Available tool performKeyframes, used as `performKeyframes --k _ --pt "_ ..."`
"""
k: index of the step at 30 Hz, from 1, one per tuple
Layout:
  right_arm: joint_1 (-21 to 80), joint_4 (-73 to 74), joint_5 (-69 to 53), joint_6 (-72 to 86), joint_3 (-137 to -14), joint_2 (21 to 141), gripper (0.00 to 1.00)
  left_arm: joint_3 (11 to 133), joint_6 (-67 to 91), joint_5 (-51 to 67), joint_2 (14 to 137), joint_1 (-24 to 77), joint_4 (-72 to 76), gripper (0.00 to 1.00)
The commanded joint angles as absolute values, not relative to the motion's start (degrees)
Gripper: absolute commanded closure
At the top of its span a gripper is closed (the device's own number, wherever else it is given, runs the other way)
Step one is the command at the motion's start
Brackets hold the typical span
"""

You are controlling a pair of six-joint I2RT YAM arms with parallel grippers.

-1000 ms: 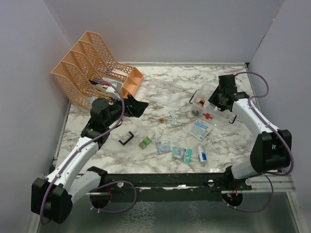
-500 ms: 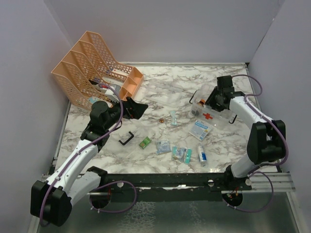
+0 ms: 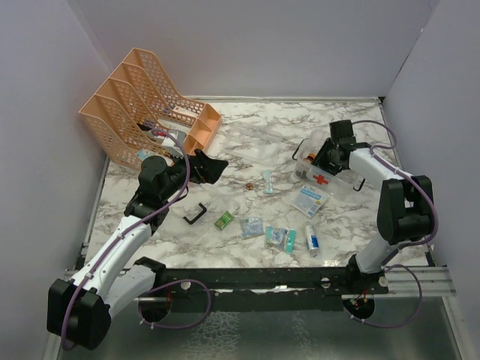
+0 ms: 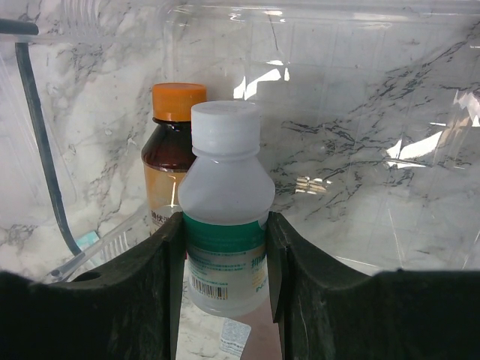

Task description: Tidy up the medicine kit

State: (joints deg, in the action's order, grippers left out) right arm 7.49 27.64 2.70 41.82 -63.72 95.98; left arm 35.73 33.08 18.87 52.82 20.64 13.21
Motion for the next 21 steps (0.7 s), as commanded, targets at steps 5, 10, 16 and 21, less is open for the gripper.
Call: performKeyframes --k 5,10,16,21 --pt "7.29 25.39 -0.09 42.3 -63.46 97.16 0.63 35.53 32.35 16.99 51.83 20.69 14.09 0.01" --pt "7.29 25.39 -0.98 43.06 -62.67 96.69 0.58 35.33 32.15 16.2 51.12 20.74 13.98 0.03" --pt "7.29 25.5 -3.46 41.97 -62.43 96.68 0.47 35.33 32.28 16.25 51.34 20.7 14.01 0.03" --pt "7.29 25.96 -4.74 40.86 -63.09 96.58 0.46 35.24 32.13 16.35 51.03 20.74 14.08 0.03"
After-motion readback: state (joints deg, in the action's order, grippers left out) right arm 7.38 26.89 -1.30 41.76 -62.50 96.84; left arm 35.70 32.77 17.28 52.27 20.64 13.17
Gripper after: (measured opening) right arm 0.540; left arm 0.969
